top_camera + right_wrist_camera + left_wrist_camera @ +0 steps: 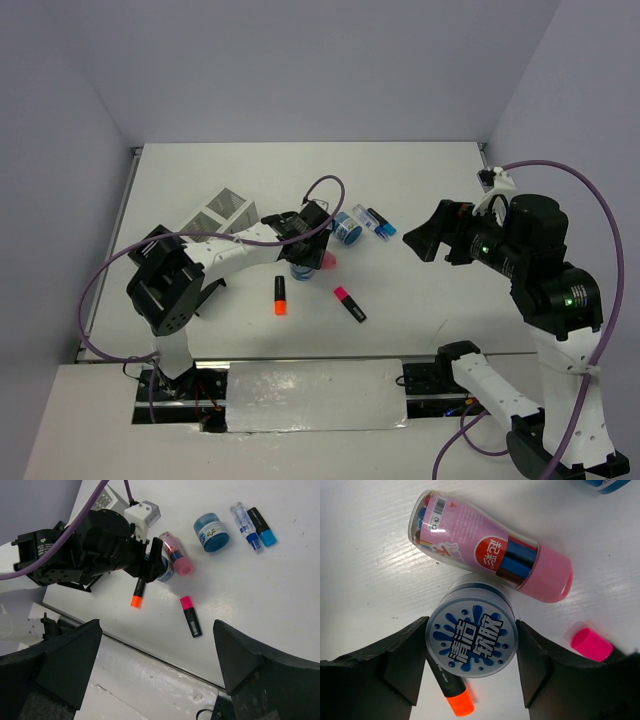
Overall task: Sort the stationery into containers
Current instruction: Pick up the stationery from the center of the board, then place the stationery in the storage box.
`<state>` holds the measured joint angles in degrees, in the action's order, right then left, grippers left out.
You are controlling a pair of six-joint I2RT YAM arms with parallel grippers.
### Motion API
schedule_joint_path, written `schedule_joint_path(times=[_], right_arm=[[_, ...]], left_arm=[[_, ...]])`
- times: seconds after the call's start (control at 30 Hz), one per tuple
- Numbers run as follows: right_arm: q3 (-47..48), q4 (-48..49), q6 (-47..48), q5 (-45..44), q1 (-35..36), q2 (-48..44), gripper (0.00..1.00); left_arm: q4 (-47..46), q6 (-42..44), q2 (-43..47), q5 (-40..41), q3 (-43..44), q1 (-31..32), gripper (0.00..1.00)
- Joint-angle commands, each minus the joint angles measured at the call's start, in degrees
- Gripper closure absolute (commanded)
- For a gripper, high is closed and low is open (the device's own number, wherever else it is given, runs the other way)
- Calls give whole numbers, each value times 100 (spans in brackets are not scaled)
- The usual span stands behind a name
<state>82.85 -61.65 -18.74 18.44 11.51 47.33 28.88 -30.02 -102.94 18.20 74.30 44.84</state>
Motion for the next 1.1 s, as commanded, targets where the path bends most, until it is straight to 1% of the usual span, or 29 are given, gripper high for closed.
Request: schedule_joint_path(times=[0.0, 0.03, 0.07, 0.1, 0.13, 0.2, 0.3, 0.33, 0.37, 0.4, 0.43, 0.47, 0.53, 0.57, 0.63, 0.67, 0.83, 1.07], right_arm=[[30, 294, 72, 28, 62, 22, 0], [30, 302, 72, 20, 62, 22, 0], [30, 302, 72, 11, 71, 13, 0], [21, 302, 72, 11, 62, 13, 0], [3, 302, 81, -15, 62, 4, 0], [-23, 311, 73, -24, 62, 13, 0], [-49, 381, 55, 11, 62, 31, 0], [-67, 399, 46, 54, 62, 48, 0], [-67, 417, 37, 72, 62, 57, 0], [-76, 452, 29, 98, 71, 66, 0], [-76, 461, 20, 134, 62, 92, 0], [-85, 487, 28, 151, 62, 101, 0], [-102, 505, 29, 195, 45, 101, 0], [-120, 513, 29, 204, 62, 110, 0], [-129, 513, 37, 230, 62, 110, 0], [-137, 522, 46, 239, 62, 110, 0], [-129, 487, 64, 274, 62, 118, 0], [-172, 469, 72, 283, 71, 118, 0]], left_arm=[[134, -30, 194, 219, 181, 25, 74], [326, -56, 247, 280, 207, 25, 79], [433, -74, 326, 316, 268, 25, 91], [530, -92, 492, 342, 321, 25, 97], [739, -92, 589, 412, 470, 25, 100], [986, -83, 870, 535, 716, 16, 100], [1426, -4, 1152, 887, 1392, -63, 100], [1523, 40, 1196, 914, 1742, -254, 100], [1593, 92, 1293, 792, 1885, -387, 100], [1603, 180, 1328, 704, 2121, -719, 100], [1577, 233, 1372, 616, 2202, -914, 100], [1516, 329, 1407, 432, 2350, -1307, 100], [1541, 409, 1355, 273, 2570, -1678, 100], [1602, 453, 1242, 98, 2676, -1976, 100], [1664, 576, 1066, 0, 2958, -2206, 100], [1690, 637, 1013, -113, 3019, -2399, 100], [1506, 726, 890, -369, 2994, -2787, 100], [1313, 699, 942, -255, 2519, -3007, 100]])
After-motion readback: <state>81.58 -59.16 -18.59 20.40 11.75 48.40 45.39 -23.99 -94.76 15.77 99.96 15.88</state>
